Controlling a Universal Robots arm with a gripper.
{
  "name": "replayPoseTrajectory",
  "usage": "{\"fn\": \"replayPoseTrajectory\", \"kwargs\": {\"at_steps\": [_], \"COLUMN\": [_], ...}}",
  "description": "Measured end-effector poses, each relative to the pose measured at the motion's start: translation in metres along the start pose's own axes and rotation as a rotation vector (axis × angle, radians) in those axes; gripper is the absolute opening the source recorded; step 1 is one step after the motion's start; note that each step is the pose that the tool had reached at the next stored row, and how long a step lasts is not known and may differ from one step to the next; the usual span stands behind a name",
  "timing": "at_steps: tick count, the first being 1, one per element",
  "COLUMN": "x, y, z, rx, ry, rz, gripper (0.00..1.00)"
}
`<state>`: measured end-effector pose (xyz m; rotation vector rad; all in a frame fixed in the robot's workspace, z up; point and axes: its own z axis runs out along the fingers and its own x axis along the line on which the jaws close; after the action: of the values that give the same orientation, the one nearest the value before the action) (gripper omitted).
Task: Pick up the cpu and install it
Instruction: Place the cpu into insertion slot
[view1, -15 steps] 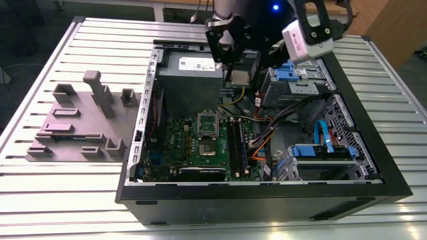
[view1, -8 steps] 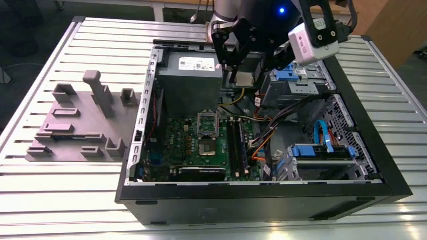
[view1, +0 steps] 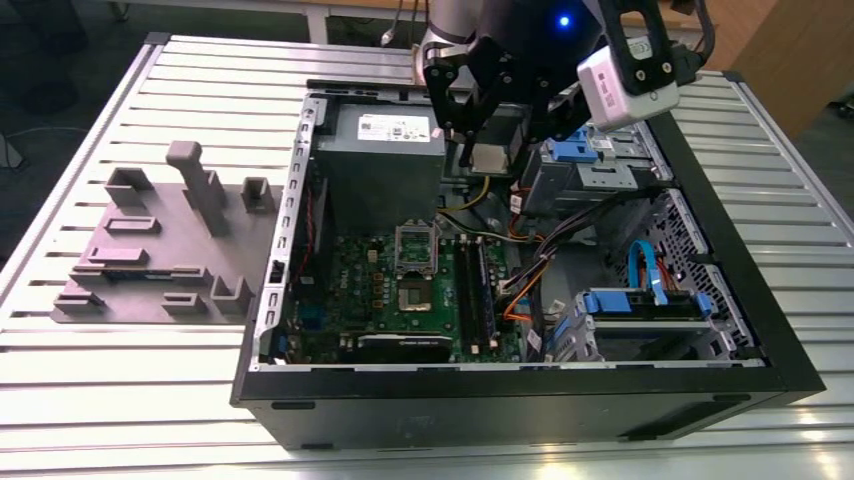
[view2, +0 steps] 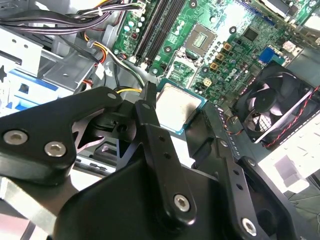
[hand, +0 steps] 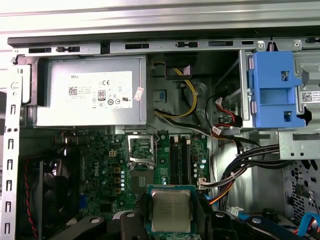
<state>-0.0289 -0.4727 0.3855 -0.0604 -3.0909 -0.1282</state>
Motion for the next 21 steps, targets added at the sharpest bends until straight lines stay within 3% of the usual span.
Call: {"fn": "replayPoseTrajectory", "kwargs": {"at_steps": [10, 21], "x": [0.0001, 0.0001], "y": [0.0000, 0.0000], "z": [0.0000, 0.0000], "rx": [0.0018, 0.0019], "ry": [0.0030, 0.0031], "rz": [-0.036, -0.037], "gripper": [0.47, 0.47]}}
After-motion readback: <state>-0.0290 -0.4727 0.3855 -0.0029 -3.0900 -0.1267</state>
